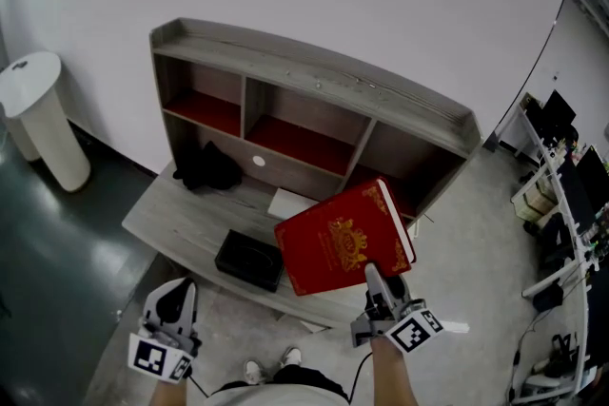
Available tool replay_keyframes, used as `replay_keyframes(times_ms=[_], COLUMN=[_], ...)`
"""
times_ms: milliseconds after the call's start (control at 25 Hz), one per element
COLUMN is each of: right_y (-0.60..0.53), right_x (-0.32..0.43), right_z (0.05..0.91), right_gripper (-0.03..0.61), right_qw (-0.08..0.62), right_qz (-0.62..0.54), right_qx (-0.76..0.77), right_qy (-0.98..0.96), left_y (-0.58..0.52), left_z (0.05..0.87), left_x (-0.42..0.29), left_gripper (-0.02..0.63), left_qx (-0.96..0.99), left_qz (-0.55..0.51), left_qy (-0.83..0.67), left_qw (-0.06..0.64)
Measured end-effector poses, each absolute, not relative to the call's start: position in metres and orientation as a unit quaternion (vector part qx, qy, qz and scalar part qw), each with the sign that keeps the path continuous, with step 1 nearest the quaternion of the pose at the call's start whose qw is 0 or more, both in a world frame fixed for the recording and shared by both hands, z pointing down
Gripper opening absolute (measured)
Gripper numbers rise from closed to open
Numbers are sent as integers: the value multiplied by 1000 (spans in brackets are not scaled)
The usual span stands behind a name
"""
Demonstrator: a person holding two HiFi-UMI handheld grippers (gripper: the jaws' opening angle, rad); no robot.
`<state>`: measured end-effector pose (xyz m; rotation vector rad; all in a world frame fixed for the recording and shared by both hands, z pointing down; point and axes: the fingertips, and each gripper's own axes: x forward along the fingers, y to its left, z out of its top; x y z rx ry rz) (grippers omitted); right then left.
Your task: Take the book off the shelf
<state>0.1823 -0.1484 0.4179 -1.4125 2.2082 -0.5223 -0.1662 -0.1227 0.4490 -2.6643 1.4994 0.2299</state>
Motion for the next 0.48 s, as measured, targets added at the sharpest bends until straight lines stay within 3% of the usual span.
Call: replay_keyframes(times_ms=[480], right_y=[-129], right_x=[268], right_z=[410], right_gripper=[258], right_qw=[156], right_qz=[-111], right_qx=[-609], right_qy=[770], left_y=[-129], left_z=[439], left_x=[-171], left_gripper=[20], left_qx=[-845], left_qz=[59], left_qy=[530], left_qw=[53])
